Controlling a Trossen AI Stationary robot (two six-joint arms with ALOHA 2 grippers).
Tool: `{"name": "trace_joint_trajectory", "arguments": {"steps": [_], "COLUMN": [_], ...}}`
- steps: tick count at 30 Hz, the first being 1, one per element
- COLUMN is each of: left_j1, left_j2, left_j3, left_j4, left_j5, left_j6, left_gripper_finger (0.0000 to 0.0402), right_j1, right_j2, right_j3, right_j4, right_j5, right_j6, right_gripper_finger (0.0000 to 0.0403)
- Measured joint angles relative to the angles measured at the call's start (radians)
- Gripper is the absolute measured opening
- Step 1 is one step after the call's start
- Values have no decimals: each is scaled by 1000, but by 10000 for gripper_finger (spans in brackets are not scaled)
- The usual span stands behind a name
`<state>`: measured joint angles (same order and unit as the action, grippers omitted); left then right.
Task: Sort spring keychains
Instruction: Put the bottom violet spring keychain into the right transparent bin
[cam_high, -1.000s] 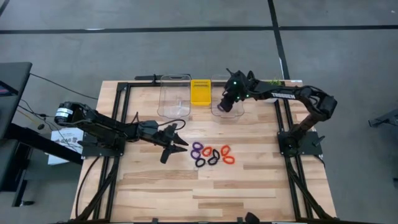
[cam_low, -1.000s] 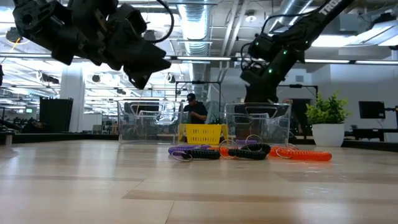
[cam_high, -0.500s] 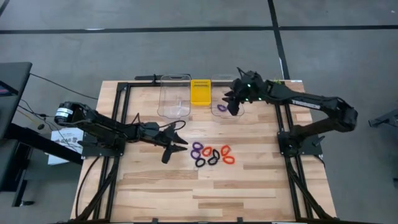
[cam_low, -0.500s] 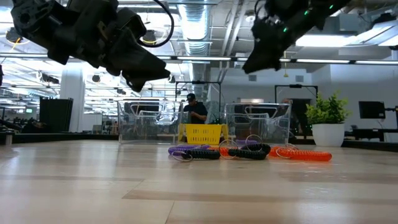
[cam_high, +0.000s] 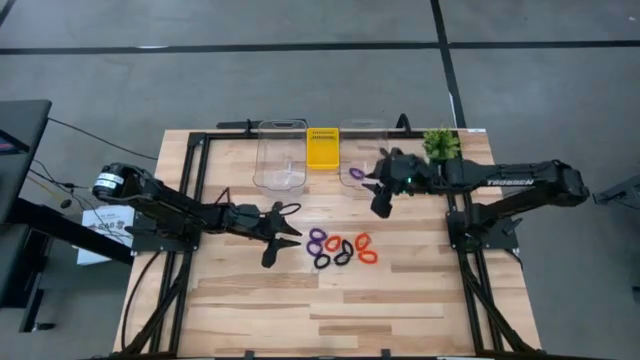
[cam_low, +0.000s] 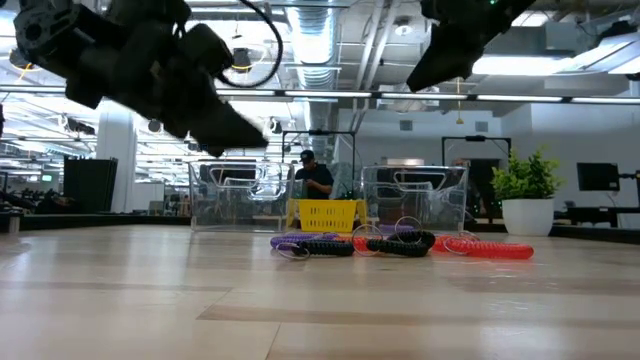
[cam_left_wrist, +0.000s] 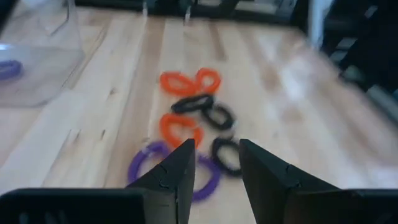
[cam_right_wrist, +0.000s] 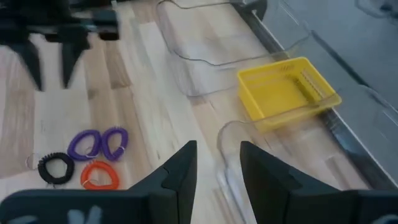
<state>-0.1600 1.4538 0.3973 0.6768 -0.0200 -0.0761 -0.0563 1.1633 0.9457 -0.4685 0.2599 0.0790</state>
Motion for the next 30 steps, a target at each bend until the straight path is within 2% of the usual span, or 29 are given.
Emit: {"name": "trace_joint_trajectory", "arguments": {"steps": [7, 15, 24, 30], "left_j1": [0, -25, -31, -31], "left_j2": [123, 198, 299, 358], "left_j3": [16, 63, 129, 166], "left_j4": [62, 65, 64, 64], "left_j5": [-40, -40, -33, 13], "left_j6": [173, 281, 325, 331], "left_gripper_finger": [122, 122, 122, 122], "right_j1": [158, 311, 371, 372], "right_j2": [1, 1, 1, 1], "right_j3": [-115, -261, -278, -278], "right_j4": [127, 379, 401, 397], "right_j5": [141, 186, 189, 188], "right_j6": [38, 46, 46, 46], "right_gripper_finger": [113, 113, 113, 113]}}
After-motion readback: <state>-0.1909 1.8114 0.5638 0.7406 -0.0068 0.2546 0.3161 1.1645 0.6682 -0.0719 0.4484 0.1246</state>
